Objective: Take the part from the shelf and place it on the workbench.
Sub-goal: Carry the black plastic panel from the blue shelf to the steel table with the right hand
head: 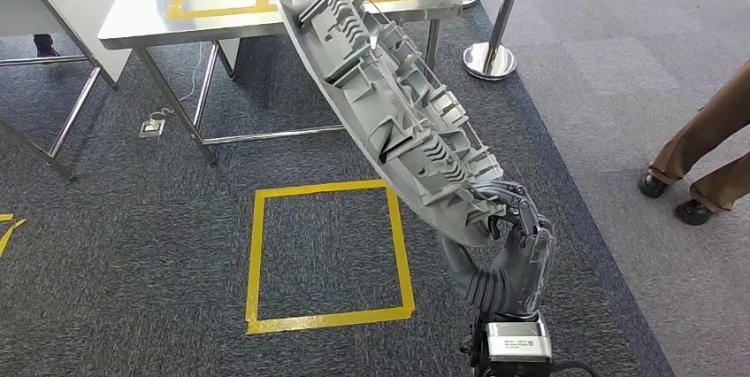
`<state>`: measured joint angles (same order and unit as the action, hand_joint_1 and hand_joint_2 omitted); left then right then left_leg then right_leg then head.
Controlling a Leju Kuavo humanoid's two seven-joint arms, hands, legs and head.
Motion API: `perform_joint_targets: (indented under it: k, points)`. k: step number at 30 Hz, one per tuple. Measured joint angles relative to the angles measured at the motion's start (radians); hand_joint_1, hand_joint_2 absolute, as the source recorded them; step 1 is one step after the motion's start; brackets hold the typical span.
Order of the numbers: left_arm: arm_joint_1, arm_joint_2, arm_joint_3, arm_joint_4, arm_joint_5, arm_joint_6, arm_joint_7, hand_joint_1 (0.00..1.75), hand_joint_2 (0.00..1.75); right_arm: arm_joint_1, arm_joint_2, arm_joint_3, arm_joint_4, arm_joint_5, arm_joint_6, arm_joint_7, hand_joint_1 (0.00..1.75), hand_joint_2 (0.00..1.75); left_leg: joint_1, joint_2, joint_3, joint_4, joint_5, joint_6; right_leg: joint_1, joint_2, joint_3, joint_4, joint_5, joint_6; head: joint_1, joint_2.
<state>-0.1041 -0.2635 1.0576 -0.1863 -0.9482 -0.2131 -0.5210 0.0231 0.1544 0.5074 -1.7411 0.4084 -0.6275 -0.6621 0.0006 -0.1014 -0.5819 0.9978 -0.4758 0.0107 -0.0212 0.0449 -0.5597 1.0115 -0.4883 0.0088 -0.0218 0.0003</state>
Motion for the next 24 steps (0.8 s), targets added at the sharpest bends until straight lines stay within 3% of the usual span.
perform_joint_targets:
  k: [3,5,8,9,10,11,13,15,17,19,21,23,24]
  points:
    - [0.001,0.004,0.008,0.001,0.029,-0.119,-0.004,0.0,1.75,0.001,-0.002,0.0,0.0,0.002,0.002,0.0,1.75,1.75,-0.002,0.004,0.017,-0.031,-0.004,0.022,-0.001,-0.001,0.005,0.013,0.022,0.016,0.0,0.0]
    - [0.003,0.006,0.014,0.001,0.035,-0.142,-0.001,0.0,1.75,0.001,-0.003,0.0,-0.001,0.004,0.004,0.0,1.75,1.75,0.005,0.009,0.045,-0.049,-0.006,0.031,0.002,-0.013,-0.012,0.058,0.002,0.023,0.006,0.0]
    - [0.006,0.01,0.018,0.0,0.036,-0.143,0.004,0.0,1.75,0.003,-0.007,0.002,-0.003,0.01,0.007,-0.002,1.75,1.75,0.011,0.022,0.066,-0.05,-0.016,0.031,-0.003,-0.027,-0.115,0.232,-0.082,0.032,0.013,0.0]
    - [0.009,0.01,0.019,0.0,0.036,-0.143,0.005,0.0,1.75,0.006,-0.009,0.003,-0.003,0.012,0.007,-0.002,1.75,1.75,0.013,0.025,0.072,-0.05,-0.022,0.026,-0.006,-0.029,-0.146,0.274,-0.094,0.037,0.013,0.0]
    - [0.011,0.01,0.019,0.0,0.036,-0.143,0.006,0.0,1.75,0.009,-0.011,0.003,-0.003,0.013,0.008,-0.001,1.75,1.75,0.017,0.025,0.08,-0.049,-0.029,0.02,-0.01,-0.03,-0.159,0.28,-0.09,0.045,0.013,0.0]
    - [0.013,0.01,0.02,0.0,0.037,-0.143,0.006,0.0,1.75,0.012,-0.013,0.003,-0.003,0.014,0.008,-0.001,1.75,1.75,0.023,0.024,0.09,-0.048,-0.038,0.012,-0.015,-0.031,-0.15,0.245,-0.07,0.052,0.013,0.0]
    - [0.017,0.012,0.021,0.0,0.038,-0.142,0.006,0.0,1.75,0.016,-0.017,0.003,-0.002,0.017,0.008,0.0,1.75,1.75,0.033,0.021,0.108,-0.038,-0.062,-0.009,-0.028,-0.032,-0.102,0.112,0.0,0.067,0.017,0.0]
    - [0.017,0.016,0.022,0.0,0.04,-0.137,0.006,0.0,1.75,0.02,-0.02,0.004,-0.004,0.022,0.008,0.0,1.75,1.75,0.035,0.018,0.116,-0.026,-0.088,-0.029,-0.032,-0.035,-0.072,0.038,0.038,0.054,0.021,0.0]
    - [0.016,0.018,0.023,0.0,0.04,-0.127,0.007,0.0,1.75,0.024,-0.022,0.006,-0.008,0.027,0.008,0.002,1.75,1.75,0.037,0.02,0.119,-0.021,-0.096,-0.04,-0.025,-0.037,-0.064,0.041,0.033,0.025,0.019,0.0]
    - [0.012,0.017,0.024,0.0,0.039,-0.108,0.007,0.0,1.75,0.027,-0.021,0.006,-0.012,0.031,0.009,0.006,1.75,1.75,0.04,0.036,0.094,0.024,-0.076,-0.045,-0.024,-0.041,-0.055,0.042,0.027,0.011,0.015,0.0]
    - [0.007,0.016,0.025,0.0,0.041,-0.086,0.011,0.0,1.75,0.028,-0.02,0.006,-0.019,0.035,0.012,0.007,1.75,1.75,0.039,0.07,0.012,0.143,-0.075,-0.049,-0.022,-0.047,-0.042,0.035,0.017,-0.002,0.014,0.0]
    - [0.005,0.015,0.029,0.0,0.044,-0.074,0.017,0.0,1.75,0.028,-0.019,0.005,-0.024,0.035,0.016,0.008,1.75,1.75,0.037,0.093,-0.083,0.261,-0.126,-0.049,-0.016,-0.052,-0.025,0.031,0.003,-0.011,0.013,0.0]
    - [0.006,0.015,0.031,0.0,0.045,-0.072,0.019,0.0,1.75,0.028,-0.019,0.005,-0.025,0.035,0.017,0.008,1.75,1.75,0.036,0.096,-0.117,0.289,-0.151,-0.048,-0.013,-0.053,-0.015,0.03,-0.005,-0.014,0.013,0.0]
